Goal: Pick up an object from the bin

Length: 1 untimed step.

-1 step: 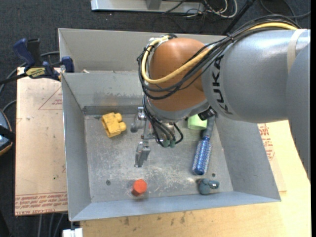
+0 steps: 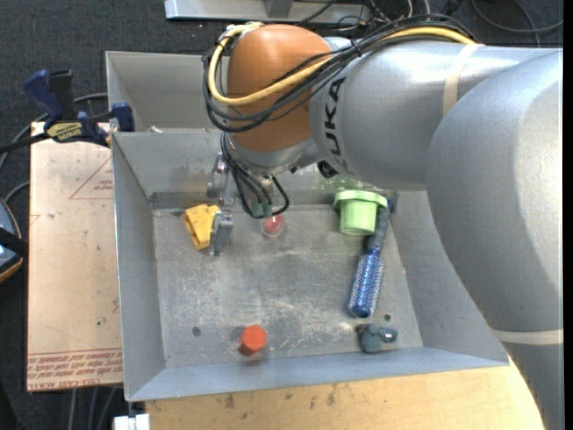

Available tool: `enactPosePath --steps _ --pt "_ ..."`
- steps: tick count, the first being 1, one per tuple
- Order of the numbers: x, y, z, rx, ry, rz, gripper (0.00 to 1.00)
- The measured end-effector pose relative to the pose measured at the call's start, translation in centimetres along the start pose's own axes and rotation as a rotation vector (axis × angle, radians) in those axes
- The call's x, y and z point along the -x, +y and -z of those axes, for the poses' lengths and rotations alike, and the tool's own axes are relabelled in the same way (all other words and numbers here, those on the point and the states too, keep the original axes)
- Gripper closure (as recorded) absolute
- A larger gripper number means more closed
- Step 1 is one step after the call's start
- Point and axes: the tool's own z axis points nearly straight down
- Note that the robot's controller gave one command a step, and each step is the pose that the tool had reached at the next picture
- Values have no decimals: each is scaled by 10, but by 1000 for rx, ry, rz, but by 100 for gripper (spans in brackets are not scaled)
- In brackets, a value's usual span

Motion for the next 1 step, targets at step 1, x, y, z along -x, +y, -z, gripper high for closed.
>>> enactPosePath --steps 1 --pt "29 -35 -97 0 -3 64 0"
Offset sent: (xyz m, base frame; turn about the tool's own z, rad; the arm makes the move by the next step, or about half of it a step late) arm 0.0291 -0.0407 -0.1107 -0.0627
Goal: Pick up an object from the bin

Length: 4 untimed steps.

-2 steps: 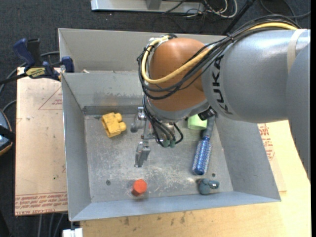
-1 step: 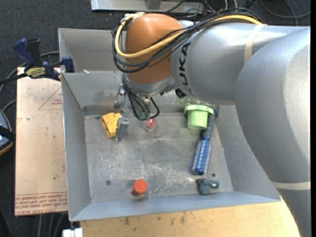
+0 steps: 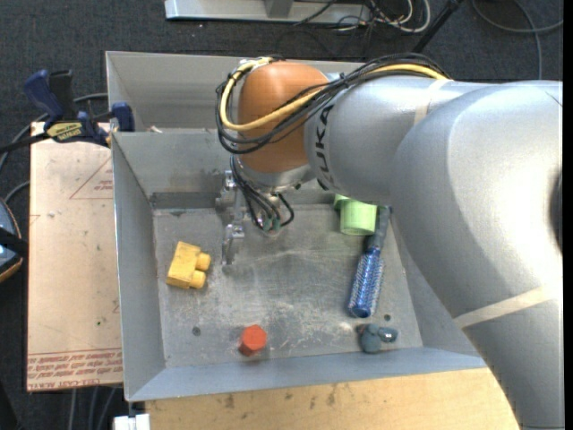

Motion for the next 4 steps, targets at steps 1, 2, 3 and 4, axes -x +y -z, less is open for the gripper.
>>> enactPosePath --steps 1,2,3,4 --pt "-62 79 -8 3 -4 278 0" --pt "-60 78 -6 4 -6 273 100" --pt "-49 75 114 2 -4 222 100" --pt "-18 51 296 0 -4 483 100"
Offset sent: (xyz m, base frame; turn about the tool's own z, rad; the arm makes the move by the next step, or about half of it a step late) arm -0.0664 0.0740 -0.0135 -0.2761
